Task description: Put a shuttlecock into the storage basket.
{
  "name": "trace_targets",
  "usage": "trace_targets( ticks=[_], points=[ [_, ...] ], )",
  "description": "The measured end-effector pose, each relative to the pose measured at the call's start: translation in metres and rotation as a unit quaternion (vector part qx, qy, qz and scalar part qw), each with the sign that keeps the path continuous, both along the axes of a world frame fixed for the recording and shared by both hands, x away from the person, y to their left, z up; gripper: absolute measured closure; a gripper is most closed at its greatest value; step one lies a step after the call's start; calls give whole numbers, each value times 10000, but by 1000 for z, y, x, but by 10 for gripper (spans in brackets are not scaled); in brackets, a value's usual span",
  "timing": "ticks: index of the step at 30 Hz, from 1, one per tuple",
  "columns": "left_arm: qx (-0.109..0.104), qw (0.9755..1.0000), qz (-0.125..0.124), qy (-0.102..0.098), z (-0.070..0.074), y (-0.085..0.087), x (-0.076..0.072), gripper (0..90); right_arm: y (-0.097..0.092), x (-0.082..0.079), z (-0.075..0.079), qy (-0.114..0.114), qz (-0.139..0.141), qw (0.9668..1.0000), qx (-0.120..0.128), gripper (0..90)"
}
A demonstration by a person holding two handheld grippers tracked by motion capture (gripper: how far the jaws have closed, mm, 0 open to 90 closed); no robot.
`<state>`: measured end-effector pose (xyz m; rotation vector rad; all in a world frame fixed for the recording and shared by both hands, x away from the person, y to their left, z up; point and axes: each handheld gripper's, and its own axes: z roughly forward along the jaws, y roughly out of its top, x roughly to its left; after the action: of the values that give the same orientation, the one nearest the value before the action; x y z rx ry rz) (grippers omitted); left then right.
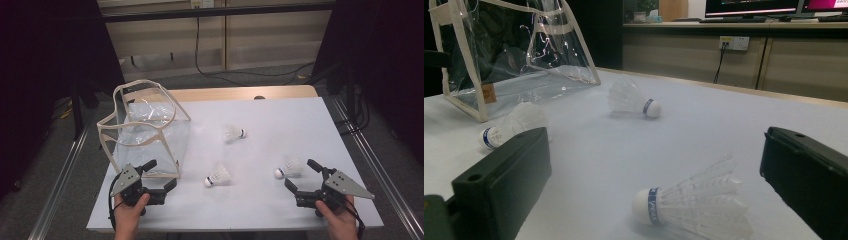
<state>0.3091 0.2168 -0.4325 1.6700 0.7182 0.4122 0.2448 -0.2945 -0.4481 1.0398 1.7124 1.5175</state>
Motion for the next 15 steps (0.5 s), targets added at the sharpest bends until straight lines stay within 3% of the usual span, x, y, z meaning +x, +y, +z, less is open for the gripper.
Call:
trace_targets(
  ticks=[15],
  points=[
    [64, 9999, -119, 42, 0, -6, 1, 20, -1, 0, 0, 16, 3, 10000, 4, 0]
  ],
)
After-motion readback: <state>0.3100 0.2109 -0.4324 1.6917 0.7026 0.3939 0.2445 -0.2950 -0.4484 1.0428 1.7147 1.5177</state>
